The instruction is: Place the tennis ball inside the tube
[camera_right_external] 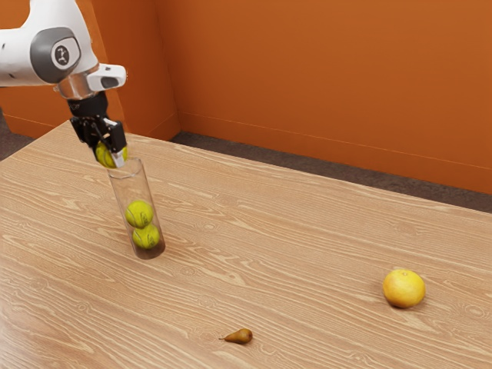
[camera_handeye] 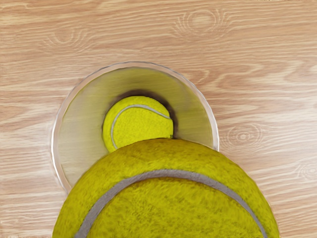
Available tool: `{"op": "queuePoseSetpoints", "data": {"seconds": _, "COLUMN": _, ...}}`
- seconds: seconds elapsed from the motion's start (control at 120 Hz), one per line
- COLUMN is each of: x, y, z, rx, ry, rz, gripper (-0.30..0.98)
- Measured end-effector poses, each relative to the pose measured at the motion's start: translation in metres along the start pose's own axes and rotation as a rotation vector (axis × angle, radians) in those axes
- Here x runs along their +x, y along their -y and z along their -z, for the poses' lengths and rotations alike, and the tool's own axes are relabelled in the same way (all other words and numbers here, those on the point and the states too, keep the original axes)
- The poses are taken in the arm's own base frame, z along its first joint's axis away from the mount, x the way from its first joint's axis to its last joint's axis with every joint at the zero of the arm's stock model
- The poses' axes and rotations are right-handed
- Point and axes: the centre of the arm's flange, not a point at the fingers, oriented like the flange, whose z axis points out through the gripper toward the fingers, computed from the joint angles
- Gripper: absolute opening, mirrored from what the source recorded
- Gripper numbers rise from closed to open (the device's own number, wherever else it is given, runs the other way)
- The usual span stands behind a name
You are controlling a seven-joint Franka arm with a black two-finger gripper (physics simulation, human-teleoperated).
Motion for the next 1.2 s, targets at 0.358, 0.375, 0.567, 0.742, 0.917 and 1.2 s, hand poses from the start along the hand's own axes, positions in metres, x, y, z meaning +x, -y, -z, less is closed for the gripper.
{"op": "queuePoseSetpoints", "data": {"seconds": 0.358, "x": 0.018, "y": 0.044, "z": 0.008, "rx": 0.041, "ry": -0.013, "rz": 0.071, "gripper": 0.30}}
{"op": "queuePoseSetpoints", "data": {"seconds": 0.375, "x": 0.020, "y": 0.042, "z": 0.008, "rx": 0.042, "ry": -0.013, "rz": 0.068, "gripper": 0.30}}
{"op": "queuePoseSetpoints", "data": {"seconds": 0.567, "x": 0.029, "y": 0.039, "z": 0.008, "rx": 0.046, "ry": -0.011, "rz": 0.061, "gripper": 0.30}}
{"op": "queuePoseSetpoints", "data": {"seconds": 0.742, "x": 0.021, "y": 0.024, "z": 0.002, "rx": 0.021, "ry": 0.014, "rz": 0.042, "gripper": 0.30}}
{"op": "queuePoseSetpoints", "data": {"seconds": 0.917, "x": 0.023, "y": 0.011, "z": -0.004, "rx": 0.014, "ry": 0.029, "rz": 0.028, "gripper": 0.30}}
{"op": "queuePoseSetpoints", "data": {"seconds": 1.2, "x": 0.023, "y": 0.011, "z": -0.005, "rx": 0.009, "ry": 0.032, "rz": 0.040, "gripper": 0.50}}
